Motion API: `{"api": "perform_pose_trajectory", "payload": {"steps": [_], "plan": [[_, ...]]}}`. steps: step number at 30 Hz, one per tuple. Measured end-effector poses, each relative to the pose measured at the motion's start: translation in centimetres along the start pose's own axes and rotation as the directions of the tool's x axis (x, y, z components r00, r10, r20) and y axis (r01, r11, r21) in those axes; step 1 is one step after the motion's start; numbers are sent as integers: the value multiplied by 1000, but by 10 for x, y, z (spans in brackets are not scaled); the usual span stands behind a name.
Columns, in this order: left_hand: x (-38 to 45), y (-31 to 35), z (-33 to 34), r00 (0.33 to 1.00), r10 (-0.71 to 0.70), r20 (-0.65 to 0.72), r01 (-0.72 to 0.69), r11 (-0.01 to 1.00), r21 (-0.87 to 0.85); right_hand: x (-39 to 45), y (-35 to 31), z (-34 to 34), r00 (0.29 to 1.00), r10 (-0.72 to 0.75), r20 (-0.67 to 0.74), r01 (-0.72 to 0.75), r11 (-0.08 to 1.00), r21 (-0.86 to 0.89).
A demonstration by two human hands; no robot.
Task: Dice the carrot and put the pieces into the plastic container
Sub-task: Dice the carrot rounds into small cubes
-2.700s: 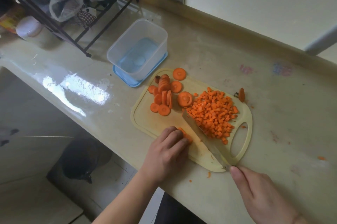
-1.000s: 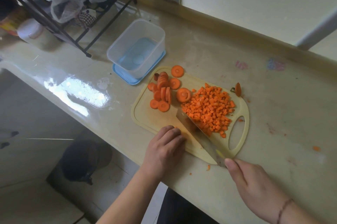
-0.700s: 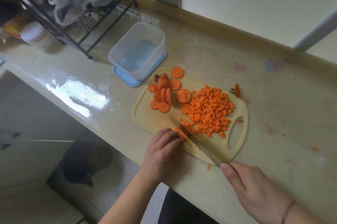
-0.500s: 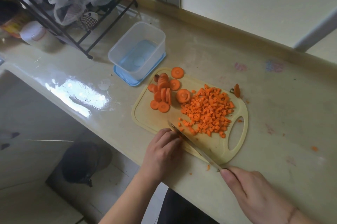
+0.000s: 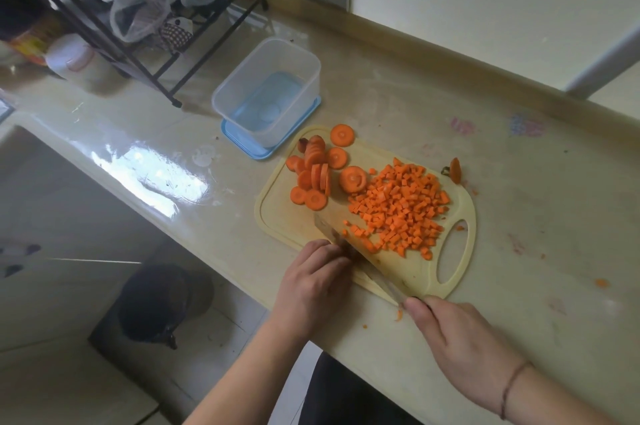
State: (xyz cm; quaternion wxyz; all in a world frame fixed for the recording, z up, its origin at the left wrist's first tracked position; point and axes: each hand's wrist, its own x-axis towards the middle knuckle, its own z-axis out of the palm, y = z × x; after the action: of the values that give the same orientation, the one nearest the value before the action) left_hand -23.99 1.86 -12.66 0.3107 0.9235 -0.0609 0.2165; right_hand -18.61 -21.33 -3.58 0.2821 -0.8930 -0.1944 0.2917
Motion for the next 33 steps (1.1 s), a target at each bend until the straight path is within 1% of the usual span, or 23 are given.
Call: {"api": "perform_pose_trajectory", "payload": {"steps": [4,9,11,15,18,21,24,27,30,33], "plan": [[-2,1,2,1000,16,-17,-16,999,30,-5,15,-13,998,59,-28,-57,994,93],[-3,4,-4,994,24,-105,-24,1000,8,-11,7,-11,1000,16,-8,-16,998,59],[-5,5,-5,992,30,-119,-29,1000,11,-15,5,-9,1000,13,-3,-13,999,50],[-8,1,-3,997,57,-42,-57,998,10,-17,3,-6,1000,-2,22,1,999,34],[-9,-2,-1,999,52,-3,-52,999,12,-19,4,-7,999,8,41,-9,1000,17],[-9,-2,-2,999,43,-1,-43,999,0,-21,4,-4,999,10,46,-10,1000,-13],[-7,0,-2,1000,22,-19,-23,1000,-13,-18,-3,1,998,12,58,-6,995,-97],[-6,1,-3,1000,-8,-24,7,1000,-28,-8,-12,3,996,6,86,2,995,-104],[-5,1,-4,1000,-12,-9,12,1000,-20,-4,-9,-1,999,-22,44,24,998,-64],[-1,4,-7,1000,11,1,-11,998,55,-2,11,-12,999,0,-36,0,1000,-9]]}}
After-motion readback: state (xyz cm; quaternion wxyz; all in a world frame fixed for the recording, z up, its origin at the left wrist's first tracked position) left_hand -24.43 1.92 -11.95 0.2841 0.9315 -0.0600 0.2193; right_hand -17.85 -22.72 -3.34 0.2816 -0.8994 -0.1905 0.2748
